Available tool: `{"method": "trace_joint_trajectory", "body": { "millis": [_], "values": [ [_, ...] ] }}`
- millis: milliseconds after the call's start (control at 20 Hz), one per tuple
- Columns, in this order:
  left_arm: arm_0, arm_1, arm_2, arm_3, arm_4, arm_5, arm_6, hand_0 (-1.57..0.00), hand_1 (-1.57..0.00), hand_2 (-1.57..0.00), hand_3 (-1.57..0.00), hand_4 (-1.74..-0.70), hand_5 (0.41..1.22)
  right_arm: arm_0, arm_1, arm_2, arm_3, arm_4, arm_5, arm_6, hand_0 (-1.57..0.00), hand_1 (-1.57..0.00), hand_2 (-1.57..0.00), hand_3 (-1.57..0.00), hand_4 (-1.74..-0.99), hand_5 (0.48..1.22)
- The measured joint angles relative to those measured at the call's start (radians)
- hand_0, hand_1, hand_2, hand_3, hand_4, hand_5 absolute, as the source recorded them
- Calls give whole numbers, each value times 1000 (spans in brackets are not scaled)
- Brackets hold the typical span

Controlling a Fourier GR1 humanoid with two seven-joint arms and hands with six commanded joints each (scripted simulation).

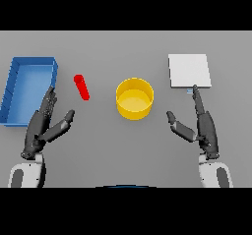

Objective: Pick up the red beaker and tilt it to pour out 1 green nut into yellow bowl. Pick up the yellow bowl and place it on the metallic measuring scale.

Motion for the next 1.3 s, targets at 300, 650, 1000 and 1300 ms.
{"method": "trace_joint_trajectory", "body": {
  "millis": [300, 650, 1000, 1300],
  "values": [
    [-2, 11, -31, 11, -53, 0, 34, 1, 1, 1, 1, -1163, 604, 19, 2, 6, -35, -8, 12, 30, 1, 1, 1, 1, -1212, 607],
    [-177, -11, -18, 233, -109, 34, -3, 1, 1, 1, 1, -1233, 636, 10, -5, 4, -48, -33, 38, 17, 1, 1, 1, 1, -1267, 632],
    [-336, -21, 24, 447, -119, 56, -62, 1, 1, 1, 1, -1276, 680, 15, -1, 9, -41, -38, 47, 3, 1, 1, 1, 1, -1267, 635],
    [-422, -21, 34, 545, -135, 65, -79, 1, 1, 1, 1, -1297, 690, 19, -13, -8, -38, -45, 43, 0, 1, 1, 1, 1, -1271, 646]
  ]
}}
